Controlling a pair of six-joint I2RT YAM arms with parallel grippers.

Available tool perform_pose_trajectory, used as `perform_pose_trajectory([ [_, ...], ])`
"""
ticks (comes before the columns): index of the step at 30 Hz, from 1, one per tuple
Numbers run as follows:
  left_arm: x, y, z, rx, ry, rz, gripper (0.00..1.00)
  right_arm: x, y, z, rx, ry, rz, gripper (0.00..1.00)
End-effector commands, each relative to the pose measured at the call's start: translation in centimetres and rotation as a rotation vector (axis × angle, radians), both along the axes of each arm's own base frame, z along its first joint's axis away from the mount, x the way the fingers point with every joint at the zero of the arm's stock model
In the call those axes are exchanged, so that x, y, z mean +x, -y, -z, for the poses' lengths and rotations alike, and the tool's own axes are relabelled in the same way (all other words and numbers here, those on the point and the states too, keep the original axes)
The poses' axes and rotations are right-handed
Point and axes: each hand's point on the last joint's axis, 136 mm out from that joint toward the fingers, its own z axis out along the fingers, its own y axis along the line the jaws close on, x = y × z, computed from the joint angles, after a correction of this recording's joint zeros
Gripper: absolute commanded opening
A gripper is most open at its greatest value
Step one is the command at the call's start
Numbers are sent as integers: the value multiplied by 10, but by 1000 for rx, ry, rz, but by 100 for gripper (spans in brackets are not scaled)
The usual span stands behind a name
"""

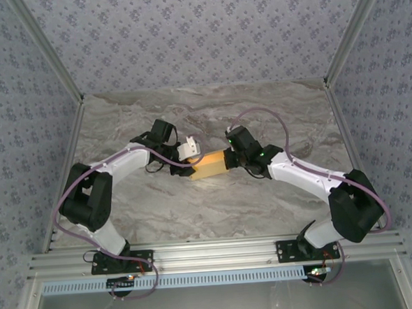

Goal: Fold the paper box

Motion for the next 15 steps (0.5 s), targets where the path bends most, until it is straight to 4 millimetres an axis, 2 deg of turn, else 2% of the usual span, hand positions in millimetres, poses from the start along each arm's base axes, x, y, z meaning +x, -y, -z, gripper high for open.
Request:
perform_pose_trajectory([
  [1, 2, -2, 5, 36, -12, -17, 45, -2, 7, -2, -27, 14, 9, 3],
  [8, 4, -1, -3, 20, -13, -38, 56, 1, 4, -13, -19, 31, 6, 3],
  [15, 5, -2, -20, -38, -4, -70, 64, 0, 4, -14, -22, 27, 5, 3],
])
